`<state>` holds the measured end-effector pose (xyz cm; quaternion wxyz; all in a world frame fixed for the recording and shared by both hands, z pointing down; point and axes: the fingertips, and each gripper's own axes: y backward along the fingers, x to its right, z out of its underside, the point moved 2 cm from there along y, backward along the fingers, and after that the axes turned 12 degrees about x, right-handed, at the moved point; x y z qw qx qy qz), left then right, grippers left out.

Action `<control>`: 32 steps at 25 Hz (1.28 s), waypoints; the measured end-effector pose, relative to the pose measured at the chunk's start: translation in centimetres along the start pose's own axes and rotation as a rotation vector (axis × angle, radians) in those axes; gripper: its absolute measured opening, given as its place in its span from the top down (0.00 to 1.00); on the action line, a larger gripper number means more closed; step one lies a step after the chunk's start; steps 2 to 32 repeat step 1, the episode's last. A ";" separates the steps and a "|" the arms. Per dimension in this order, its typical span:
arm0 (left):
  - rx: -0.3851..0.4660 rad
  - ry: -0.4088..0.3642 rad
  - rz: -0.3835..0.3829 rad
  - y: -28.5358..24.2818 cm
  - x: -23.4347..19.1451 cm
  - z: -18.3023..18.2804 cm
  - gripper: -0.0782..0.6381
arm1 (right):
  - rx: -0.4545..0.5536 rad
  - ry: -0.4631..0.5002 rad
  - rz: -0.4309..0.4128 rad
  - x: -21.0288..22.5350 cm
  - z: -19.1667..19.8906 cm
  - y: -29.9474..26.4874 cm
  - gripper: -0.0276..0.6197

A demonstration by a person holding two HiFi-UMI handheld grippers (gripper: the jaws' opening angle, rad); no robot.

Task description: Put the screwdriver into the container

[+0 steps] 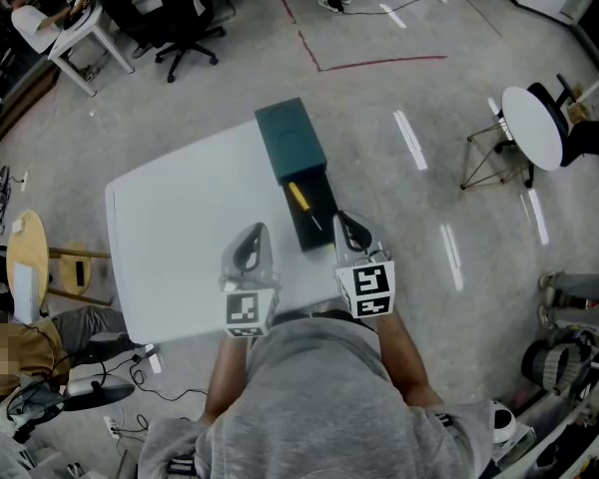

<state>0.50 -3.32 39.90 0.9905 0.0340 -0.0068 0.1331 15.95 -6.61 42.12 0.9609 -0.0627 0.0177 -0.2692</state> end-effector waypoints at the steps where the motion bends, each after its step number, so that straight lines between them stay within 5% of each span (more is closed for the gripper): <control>1: 0.000 0.000 0.000 0.0 0.0 0.0 0.87 | 0.001 0.001 0.001 0.0 0.0 -0.1 0.95; 32: 0.000 0.000 0.000 0.0 0.0 0.0 0.87 | 0.001 0.001 0.001 0.0 0.0 -0.1 0.95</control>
